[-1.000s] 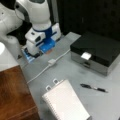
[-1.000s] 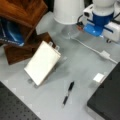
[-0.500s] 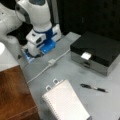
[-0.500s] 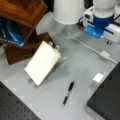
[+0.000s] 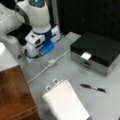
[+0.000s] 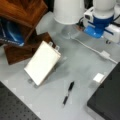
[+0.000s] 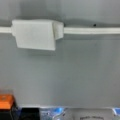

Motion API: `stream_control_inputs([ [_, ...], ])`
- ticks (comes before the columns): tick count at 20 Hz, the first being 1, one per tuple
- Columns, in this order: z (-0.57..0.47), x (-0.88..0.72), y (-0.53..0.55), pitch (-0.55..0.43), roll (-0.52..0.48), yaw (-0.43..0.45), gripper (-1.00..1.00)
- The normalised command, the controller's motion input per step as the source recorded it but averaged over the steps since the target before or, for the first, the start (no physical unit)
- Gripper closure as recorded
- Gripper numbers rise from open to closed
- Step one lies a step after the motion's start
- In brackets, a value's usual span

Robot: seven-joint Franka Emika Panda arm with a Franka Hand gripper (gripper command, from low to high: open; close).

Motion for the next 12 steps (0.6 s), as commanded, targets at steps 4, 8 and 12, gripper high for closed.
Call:
stream_control_inputs([
  [4,-0.09,-0.32,0.04,-0.083,0.011,-0.089,1.0],
  [8,-0.11,-0.27,0.06,-0.087,0.01,-0.087,1.0],
  [12,-0.17,-0.2,0.08,-0.111,0.002,-0.072,1.0],
])
